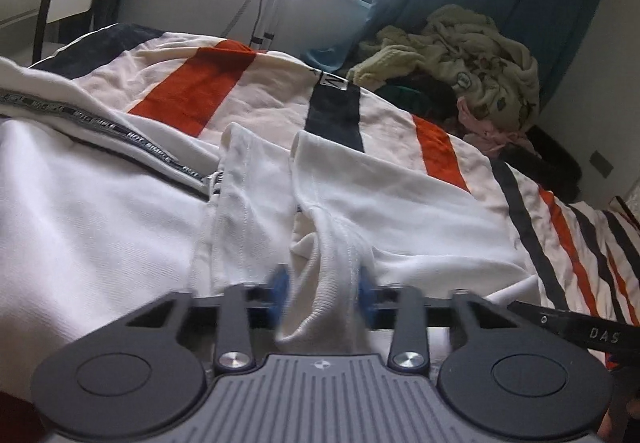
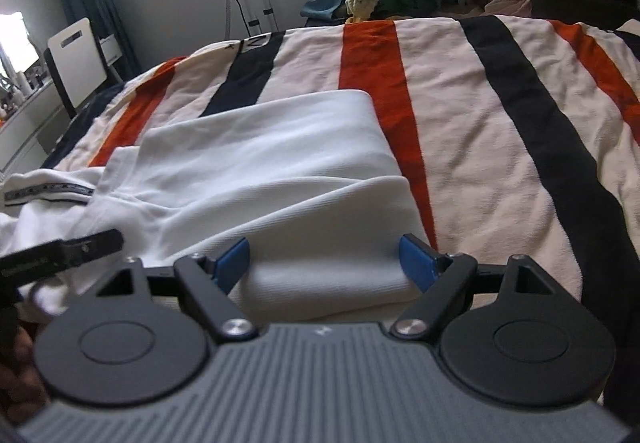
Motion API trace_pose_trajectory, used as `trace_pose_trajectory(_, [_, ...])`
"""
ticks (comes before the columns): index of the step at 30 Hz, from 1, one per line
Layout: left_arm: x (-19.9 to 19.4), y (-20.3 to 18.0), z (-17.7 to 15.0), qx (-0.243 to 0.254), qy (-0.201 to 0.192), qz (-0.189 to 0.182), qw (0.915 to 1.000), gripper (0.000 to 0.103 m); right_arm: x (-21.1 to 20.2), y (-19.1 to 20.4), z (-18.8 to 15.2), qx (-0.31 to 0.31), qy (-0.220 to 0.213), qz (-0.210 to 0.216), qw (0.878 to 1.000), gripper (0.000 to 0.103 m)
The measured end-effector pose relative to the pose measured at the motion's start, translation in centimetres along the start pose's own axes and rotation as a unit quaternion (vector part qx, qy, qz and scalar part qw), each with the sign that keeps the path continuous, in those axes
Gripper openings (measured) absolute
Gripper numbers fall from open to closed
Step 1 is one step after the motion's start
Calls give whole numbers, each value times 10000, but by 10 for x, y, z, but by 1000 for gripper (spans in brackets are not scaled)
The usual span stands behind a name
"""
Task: Fold clothes
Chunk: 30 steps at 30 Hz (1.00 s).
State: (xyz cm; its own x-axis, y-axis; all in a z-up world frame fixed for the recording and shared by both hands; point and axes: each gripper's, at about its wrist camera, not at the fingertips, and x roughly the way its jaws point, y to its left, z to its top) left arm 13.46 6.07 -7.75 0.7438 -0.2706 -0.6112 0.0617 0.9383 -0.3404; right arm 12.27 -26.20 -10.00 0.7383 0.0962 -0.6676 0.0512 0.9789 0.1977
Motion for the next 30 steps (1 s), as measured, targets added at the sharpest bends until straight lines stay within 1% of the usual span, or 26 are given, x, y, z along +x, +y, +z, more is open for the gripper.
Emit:
trace_pose_trajectory(1, [-1, 1, 1, -56, 48, 5, 10000, 26, 2, 0, -1, -24, -8, -57, 10000, 83])
trace_pose_trajectory(2, [-3, 1, 2, -107, 87, 8, 9999, 17, 4, 1, -1, -50, -15, -109, 9999, 83])
trace_pose_trajectory(5, [-24, -6, 4, -133, 39, 75, 9999, 13, 8, 3, -3, -129, -24, -221, 9997, 86])
trace_pose_trajectory(7, [-32, -8, 2, -170, 45, 96, 9998, 13, 9, 4, -4, -156, -48, -240, 9996, 86])
trace_pose_trajectory(10, [-27, -10, -6, 60, 38, 208, 9998, 13, 9, 3, -5, -124, -65, -224, 9997, 86])
trace_pose_trajectory(12, [-25, -11, -10, 195, 36, 272, 9994, 16, 10, 4, -6, -140, -57, -249, 9996, 86])
trace_pose_trajectory(15, [-26, -7, -9, 90, 39, 200, 9998, 21, 12, 5, -7, -161, -66, -295, 9994, 86])
trace_pose_trajectory(16, [-30, -5, -9, 16, 4, 148, 9999, 24, 12, 6, -8, -156, -70, -306, 9994, 86])
trace_pose_trajectory(17, [-33, -3, -9, -64, -30, 99, 9999, 31, 12, 6, -7, -147, -72, -314, 9994, 86])
trace_pose_trajectory(18, [-38, 0, -9, -175, -63, 61, 9998, 44, 12, 6, -7, -130, -74, -319, 9994, 86])
trace_pose_trajectory(19, [-43, 3, -9, -293, -107, 21, 9995, 49, 12, 6, -7, -110, -77, -325, 9994, 86])
trace_pose_trajectory(21, [-60, 10, -8, -577, -306, -50, 9978, 72, 12, 6, -7, -112, -78, -339, 9993, 86])
trace_pose_trajectory(22, [-70, 13, -7, -650, -415, -13, 9970, 80, 12, 7, -8, -116, -79, -346, 9993, 85])
trace_pose_trajectory(23, [-80, 16, -7, -720, -525, 44, 9960, 89, 12, 7, -8, -124, -75, -348, 9993, 85])
trace_pose_trajectory(24, [-90, 20, -7, -786, -623, 186, 9948, 90, 12, 6, -8, -103, -69, -337, 9994, 85])
trace_pose_trajectory(26, [-105, 32, -5, -943, -672, 501, 9920, 90, 11, 4, -7, -37, -59, -304, 9995, 86])
trace_pose_trajectory(28, [-115, 50, 0, -1215, -536, 880, 9872, 92, 10, 3, -6, 14, -45, -276, 9996, 86])
trace_pose_trajectory(30, [-124, 75, 3, -1682, -352, 1063, 9794, 92, 9, 2, -6, 57, -32, -252, 9997, 85])
